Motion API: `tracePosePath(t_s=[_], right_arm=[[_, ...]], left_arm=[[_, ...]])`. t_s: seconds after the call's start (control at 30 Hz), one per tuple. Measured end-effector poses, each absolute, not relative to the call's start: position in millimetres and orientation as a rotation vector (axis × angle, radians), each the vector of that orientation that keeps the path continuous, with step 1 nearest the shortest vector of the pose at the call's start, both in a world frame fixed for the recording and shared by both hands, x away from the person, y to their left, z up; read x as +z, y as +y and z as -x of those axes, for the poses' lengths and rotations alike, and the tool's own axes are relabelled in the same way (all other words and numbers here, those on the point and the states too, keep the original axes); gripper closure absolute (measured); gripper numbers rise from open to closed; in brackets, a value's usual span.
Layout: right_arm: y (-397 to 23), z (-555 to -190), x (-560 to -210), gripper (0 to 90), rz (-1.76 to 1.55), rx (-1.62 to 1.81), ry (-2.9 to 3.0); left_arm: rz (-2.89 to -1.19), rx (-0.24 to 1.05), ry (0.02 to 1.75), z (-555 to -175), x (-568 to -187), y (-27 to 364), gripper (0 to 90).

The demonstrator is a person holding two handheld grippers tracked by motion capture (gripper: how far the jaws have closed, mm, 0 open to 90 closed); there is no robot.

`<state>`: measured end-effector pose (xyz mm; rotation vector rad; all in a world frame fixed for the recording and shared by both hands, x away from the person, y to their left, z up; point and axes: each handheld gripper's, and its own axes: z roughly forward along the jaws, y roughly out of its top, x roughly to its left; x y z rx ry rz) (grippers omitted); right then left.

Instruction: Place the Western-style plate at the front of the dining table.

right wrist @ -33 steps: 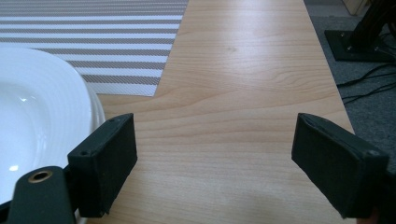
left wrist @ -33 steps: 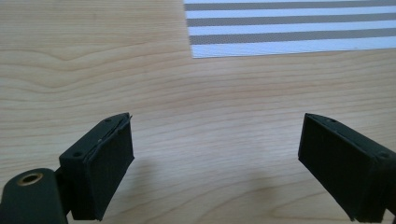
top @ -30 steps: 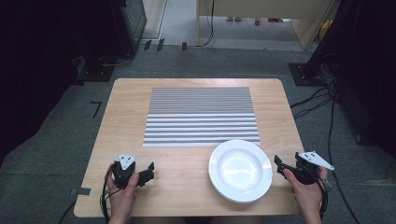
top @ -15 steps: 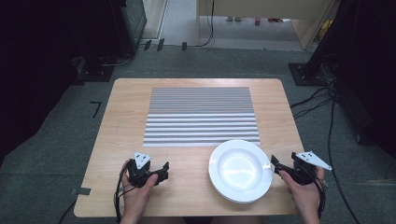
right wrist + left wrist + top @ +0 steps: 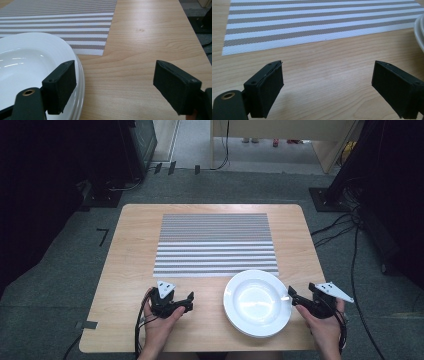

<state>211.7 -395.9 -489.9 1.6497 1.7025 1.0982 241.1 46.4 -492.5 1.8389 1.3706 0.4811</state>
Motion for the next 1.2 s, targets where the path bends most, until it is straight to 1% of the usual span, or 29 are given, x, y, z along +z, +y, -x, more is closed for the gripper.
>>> tracePosePath(t_s=[0.27,0.67,0.87,1.03,1.2], right_arm=[[-391,-212,-490,19.7,-1.642,1.102,1.717],[-385,-211,-489,23.8,-1.609,1.104,1.726],[-383,-209,-488,29.0,-1.578,1.108,1.719],[-382,-209,-488,29.9,-1.577,1.124,1.725],[-383,-208,-488,38.1,-1.569,1.149,1.697]], left_arm=[[-1.853,0.46,1.346,-241,-492,33,10.5],[-1.874,0.405,1.291,-237,-490,10,10.6],[-1.876,0.376,1.271,-238,-486,0,10.5],[-1.881,0.359,1.258,-238,-486,-7,10.7],[-1.905,0.348,1.225,-240,-483,-19,10.8]])
